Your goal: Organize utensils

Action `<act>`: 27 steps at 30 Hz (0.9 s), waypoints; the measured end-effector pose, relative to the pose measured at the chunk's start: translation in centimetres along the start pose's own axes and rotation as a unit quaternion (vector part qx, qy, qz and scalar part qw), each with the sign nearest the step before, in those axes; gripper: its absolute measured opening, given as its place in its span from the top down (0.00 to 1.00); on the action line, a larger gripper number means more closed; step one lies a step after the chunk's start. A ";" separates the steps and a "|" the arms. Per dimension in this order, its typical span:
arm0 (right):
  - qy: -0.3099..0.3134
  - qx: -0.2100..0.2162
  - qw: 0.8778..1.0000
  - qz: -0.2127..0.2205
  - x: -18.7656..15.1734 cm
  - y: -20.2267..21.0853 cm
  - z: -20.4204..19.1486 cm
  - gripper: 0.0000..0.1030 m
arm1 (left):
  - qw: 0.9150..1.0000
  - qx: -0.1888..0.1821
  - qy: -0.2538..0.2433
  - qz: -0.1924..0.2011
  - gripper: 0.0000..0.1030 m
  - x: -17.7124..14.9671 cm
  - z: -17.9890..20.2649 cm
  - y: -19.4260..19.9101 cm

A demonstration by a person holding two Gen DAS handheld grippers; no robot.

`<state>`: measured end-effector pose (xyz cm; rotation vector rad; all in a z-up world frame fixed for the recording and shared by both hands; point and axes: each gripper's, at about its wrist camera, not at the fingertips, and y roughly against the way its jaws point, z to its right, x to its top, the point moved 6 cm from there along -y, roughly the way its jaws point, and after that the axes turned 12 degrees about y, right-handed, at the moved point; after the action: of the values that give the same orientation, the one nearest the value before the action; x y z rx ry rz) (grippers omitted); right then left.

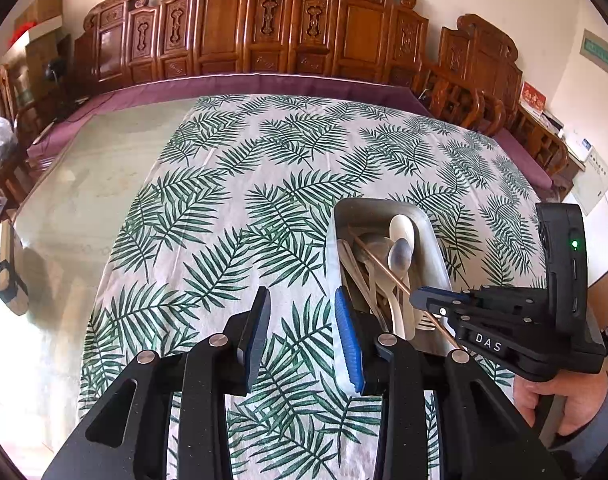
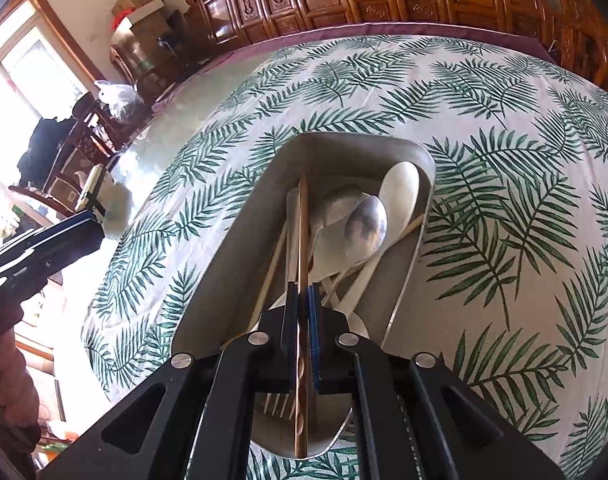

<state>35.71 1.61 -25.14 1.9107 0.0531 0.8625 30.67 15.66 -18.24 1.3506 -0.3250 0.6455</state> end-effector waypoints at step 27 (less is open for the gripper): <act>0.059 -0.059 0.991 0.109 -2.6 15.1 -2.4 0.91 | 0.998 0.005 -0.011 0.054 0.24 -2.8 4.4 7.6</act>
<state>27.48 -5.12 -13.79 1.7757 -0.1351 1.1015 24.54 11.37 -12.88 1.3570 -0.4153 0.7243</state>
